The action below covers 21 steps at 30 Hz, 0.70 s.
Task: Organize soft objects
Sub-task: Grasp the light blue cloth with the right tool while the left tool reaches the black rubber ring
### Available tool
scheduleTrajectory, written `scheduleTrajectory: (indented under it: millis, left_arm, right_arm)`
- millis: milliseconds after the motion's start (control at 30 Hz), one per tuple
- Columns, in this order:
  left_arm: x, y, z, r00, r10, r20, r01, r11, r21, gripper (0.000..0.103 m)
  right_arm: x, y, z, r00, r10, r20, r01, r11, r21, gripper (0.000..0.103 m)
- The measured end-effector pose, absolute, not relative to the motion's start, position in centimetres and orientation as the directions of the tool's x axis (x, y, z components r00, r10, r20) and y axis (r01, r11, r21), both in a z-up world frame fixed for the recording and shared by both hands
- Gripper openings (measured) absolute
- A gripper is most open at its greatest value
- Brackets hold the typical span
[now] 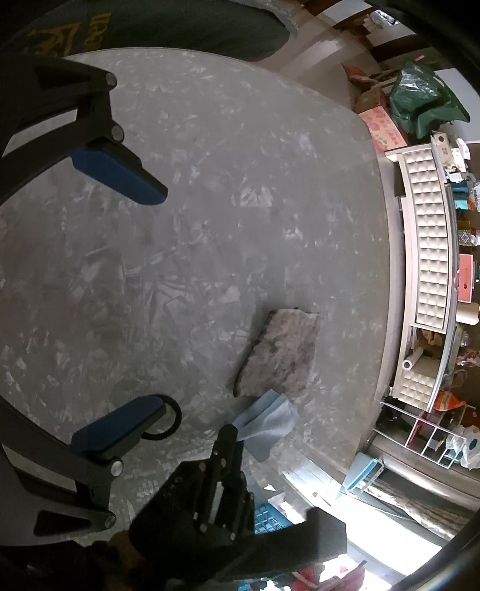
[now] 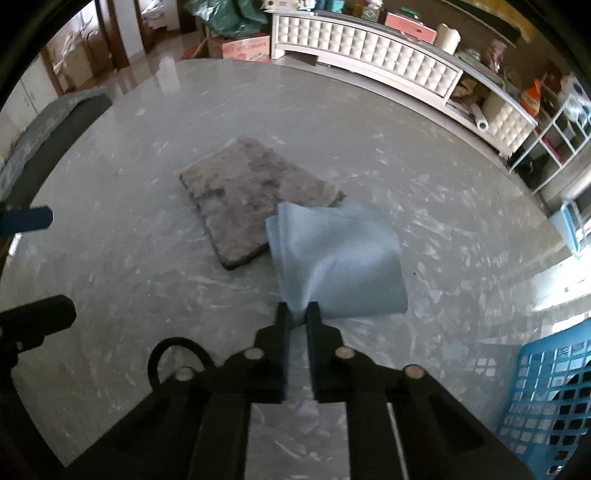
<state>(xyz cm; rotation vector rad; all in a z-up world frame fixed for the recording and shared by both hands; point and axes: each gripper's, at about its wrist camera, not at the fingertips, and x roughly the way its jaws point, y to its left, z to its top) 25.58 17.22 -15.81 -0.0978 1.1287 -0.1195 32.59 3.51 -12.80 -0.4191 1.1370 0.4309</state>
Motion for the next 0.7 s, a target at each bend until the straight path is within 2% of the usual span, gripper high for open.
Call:
scheduleTrajectory:
  millis: [133,467,700]
  left_arm:
    - [25.4,17.2,-15.5,0.428,-0.157,-0.89,0.048,0.987,-0.151,0.103]
    - [25.5,16.6,-15.8,0.415,-0.189,-0.89,0.083,0.982,-0.169,0.103]
    - [25.3,14.9,-16.3,0.396,-0.234,-0.888,0.144,0.971,-0.191,0.103]
  right_arm:
    - [32.5,3.6,-12.8,0.363,0.106,-0.926,-0.521,0.847,-0.107,0.005]
    - [31.9,1.3,-11.6,0.259,0.23,-0.938,-0.479,0.874,0.082,0.004]
    - [30.9,-0.3,-9.8,0.269,0.26,-0.927,-0.461,0.88,0.113,0.004]
